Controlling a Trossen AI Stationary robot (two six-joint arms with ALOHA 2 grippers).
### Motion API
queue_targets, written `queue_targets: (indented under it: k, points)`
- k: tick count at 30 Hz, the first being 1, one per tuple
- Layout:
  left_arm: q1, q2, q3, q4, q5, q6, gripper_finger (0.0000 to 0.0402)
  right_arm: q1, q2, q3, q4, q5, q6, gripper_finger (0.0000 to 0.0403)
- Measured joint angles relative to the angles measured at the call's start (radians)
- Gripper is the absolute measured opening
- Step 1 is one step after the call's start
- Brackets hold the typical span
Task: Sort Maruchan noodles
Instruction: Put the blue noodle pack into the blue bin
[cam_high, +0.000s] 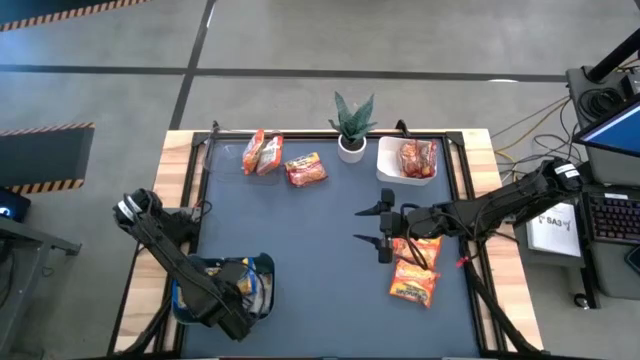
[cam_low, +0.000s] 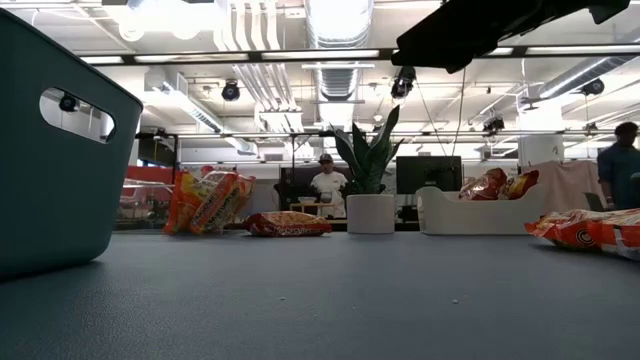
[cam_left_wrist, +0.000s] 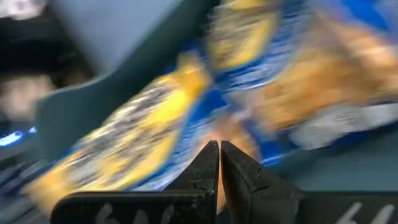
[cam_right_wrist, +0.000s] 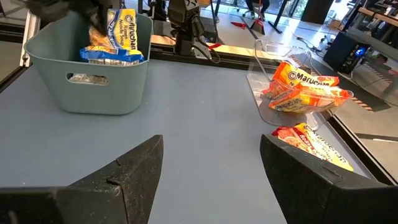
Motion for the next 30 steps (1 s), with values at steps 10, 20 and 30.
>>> queue_targets:
  k: [10,20,30]
  points:
    - [-0.021,-0.018,-0.078,-0.080,0.180,-0.113,0.0000,0.000,0.000,-0.004,0.005,0.000,0.000,0.0256]
    - [-0.024,-0.003,-0.179,0.110,0.152,-0.097,0.0000,0.000,0.000,-0.007,0.019,0.000,0.000,0.0256]
    - [-0.025,-0.003,-0.079,-0.036,0.058,-0.028,0.0000,0.000,0.000,-0.009,0.023,0.000,0.000,0.0256]
